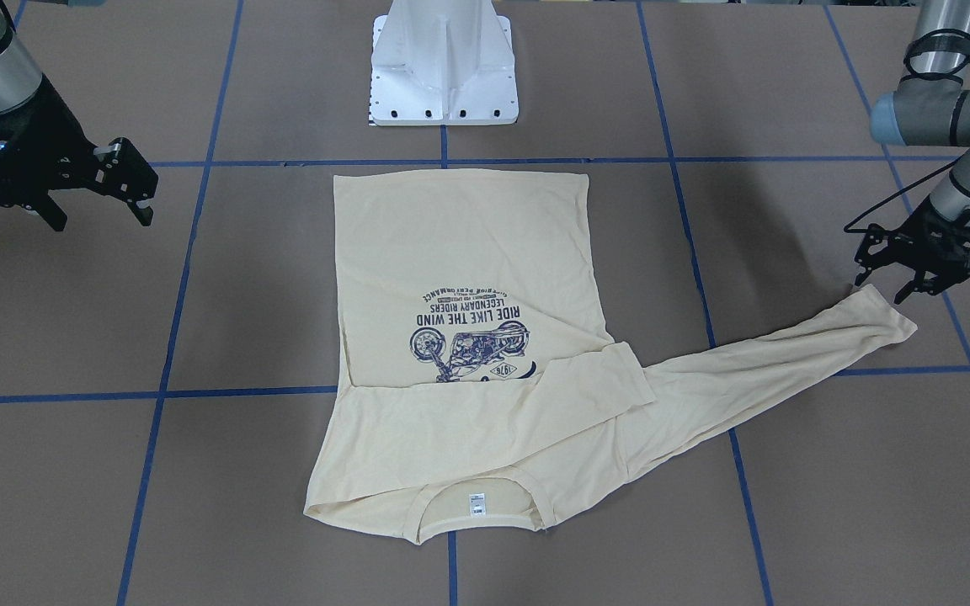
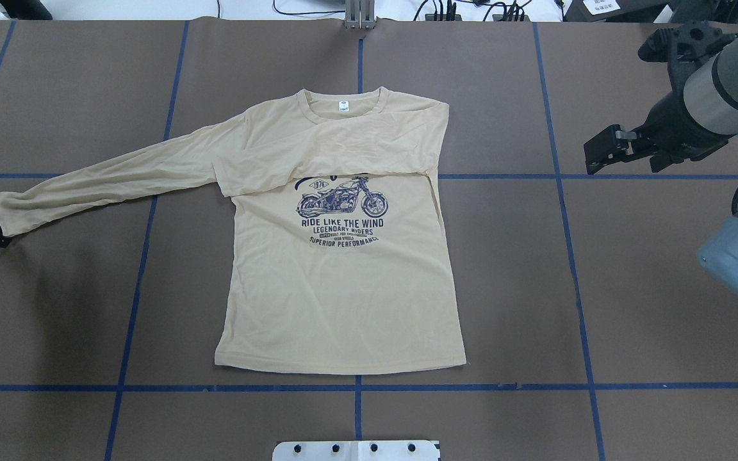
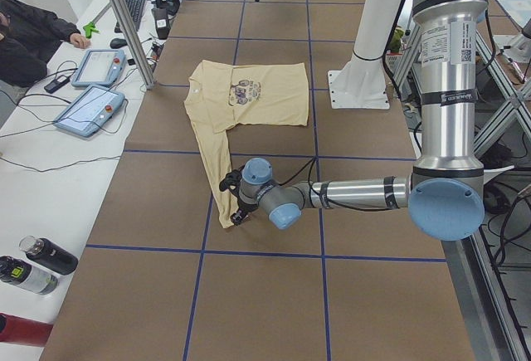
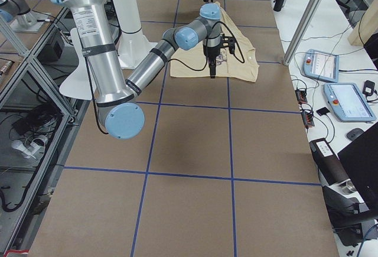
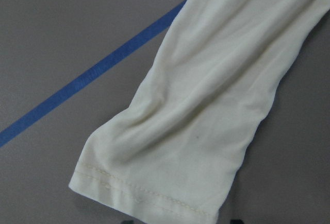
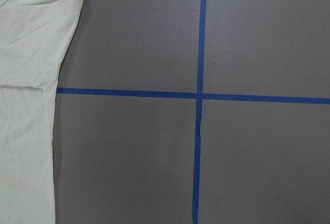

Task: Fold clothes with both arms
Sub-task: 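Move the left gripper to the other sleeve cuff and grasp it, then fold the held sleeve across the shirt front with the left gripper, then release the sleeve with the left gripper while both grippers move to the hem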

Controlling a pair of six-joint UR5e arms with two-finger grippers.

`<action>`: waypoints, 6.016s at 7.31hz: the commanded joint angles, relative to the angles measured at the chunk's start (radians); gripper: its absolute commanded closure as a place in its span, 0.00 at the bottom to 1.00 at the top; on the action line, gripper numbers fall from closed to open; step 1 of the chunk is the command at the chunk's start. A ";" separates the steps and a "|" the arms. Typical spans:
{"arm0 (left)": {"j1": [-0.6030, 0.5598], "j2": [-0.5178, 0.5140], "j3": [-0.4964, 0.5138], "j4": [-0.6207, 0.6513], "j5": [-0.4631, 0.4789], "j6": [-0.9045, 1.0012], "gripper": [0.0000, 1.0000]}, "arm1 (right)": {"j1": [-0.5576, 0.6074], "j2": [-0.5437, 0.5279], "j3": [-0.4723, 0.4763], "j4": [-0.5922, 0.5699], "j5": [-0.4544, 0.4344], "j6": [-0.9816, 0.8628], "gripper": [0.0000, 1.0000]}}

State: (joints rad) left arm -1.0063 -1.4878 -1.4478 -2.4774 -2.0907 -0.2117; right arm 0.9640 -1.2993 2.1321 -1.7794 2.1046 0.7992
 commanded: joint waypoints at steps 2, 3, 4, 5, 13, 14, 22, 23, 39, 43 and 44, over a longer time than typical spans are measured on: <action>0.000 0.000 0.001 0.000 0.000 0.000 0.48 | -0.001 0.000 0.000 0.000 0.000 0.000 0.00; 0.000 0.000 0.001 0.000 0.000 0.000 0.48 | 0.001 0.000 -0.001 0.000 0.000 0.000 0.00; 0.011 0.000 0.001 0.000 0.000 -0.002 0.48 | -0.001 0.000 -0.001 0.000 0.000 0.000 0.00; 0.015 0.000 0.001 0.000 0.000 -0.003 0.48 | 0.001 0.000 -0.001 0.000 0.000 0.000 0.00; 0.006 -0.003 -0.196 0.046 -0.014 -0.009 1.00 | -0.001 0.003 0.000 0.000 0.000 0.003 0.00; 0.005 -0.043 -0.286 0.204 -0.014 -0.012 1.00 | -0.002 0.005 -0.001 0.002 0.000 0.003 0.00; 0.265 -1.168 0.021 1.083 -0.034 -0.617 1.00 | -0.002 0.012 -0.001 0.000 -0.002 0.005 0.00; 0.317 -1.313 0.258 0.993 -0.019 -0.721 1.00 | -0.002 0.014 -0.001 0.000 0.000 0.011 0.00; 0.537 -0.355 -0.592 0.674 0.195 -0.813 0.00 | -0.763 -0.024 0.051 0.176 -0.596 0.854 0.00; 0.763 -0.183 -0.560 0.410 0.439 -1.128 0.08 | -0.804 -0.107 0.019 0.359 -0.643 0.879 0.00; 0.765 -0.190 -0.540 0.408 0.440 -1.129 0.14 | -0.804 -0.109 0.019 0.359 -0.643 0.879 0.00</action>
State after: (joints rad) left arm -0.2708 -1.6794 -2.0107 -2.0587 -1.6824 -1.3066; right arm 0.1622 -1.4024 2.1545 -1.4330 1.4673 1.6773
